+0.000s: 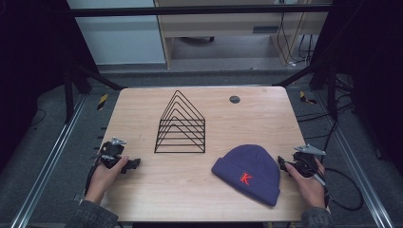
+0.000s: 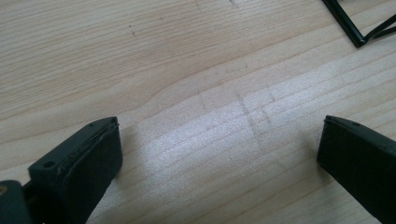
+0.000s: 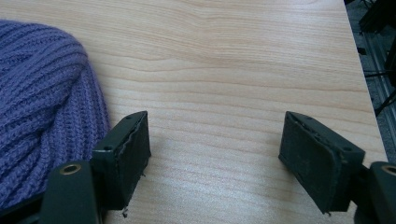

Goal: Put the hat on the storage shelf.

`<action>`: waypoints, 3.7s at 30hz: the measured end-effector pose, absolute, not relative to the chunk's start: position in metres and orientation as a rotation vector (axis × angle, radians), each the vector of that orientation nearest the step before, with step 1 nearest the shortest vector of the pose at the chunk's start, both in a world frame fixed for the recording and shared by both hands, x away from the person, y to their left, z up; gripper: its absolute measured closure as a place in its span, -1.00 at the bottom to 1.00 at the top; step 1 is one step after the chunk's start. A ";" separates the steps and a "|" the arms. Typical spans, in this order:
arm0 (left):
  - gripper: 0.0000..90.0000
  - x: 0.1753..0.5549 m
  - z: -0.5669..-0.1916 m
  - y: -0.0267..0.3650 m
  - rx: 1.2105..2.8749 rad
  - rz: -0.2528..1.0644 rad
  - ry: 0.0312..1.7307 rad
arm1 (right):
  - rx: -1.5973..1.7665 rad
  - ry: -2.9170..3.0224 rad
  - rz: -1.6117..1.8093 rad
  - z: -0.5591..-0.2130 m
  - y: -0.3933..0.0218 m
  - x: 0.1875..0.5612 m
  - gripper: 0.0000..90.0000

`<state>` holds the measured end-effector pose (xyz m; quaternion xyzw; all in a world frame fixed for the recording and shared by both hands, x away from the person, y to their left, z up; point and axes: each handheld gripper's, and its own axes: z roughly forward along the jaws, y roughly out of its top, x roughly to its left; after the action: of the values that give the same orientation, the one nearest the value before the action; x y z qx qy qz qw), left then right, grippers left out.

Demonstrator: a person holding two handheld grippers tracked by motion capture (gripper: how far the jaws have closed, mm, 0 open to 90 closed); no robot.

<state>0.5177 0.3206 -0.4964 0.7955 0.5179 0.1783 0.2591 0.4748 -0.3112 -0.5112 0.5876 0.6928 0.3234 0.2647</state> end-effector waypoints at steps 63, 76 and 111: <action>-1.00 0.517 -0.495 0.317 2.187 0.463 1.378 | 1.446 2.407 0.784 -0.464 -0.233 0.554 0.03; -1.00 0.517 -0.495 0.317 2.187 0.463 1.374 | 1.504 2.382 0.828 -0.476 -0.238 0.544 -0.09; -0.90 0.518 -0.490 0.319 2.195 0.480 1.354 | 1.321 2.358 0.986 -0.449 -0.235 0.511 0.75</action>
<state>0.5177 0.3193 -0.4903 0.8088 0.4989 0.1768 0.2563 0.5109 -0.2350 -0.4489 0.4551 0.8125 0.3396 0.1318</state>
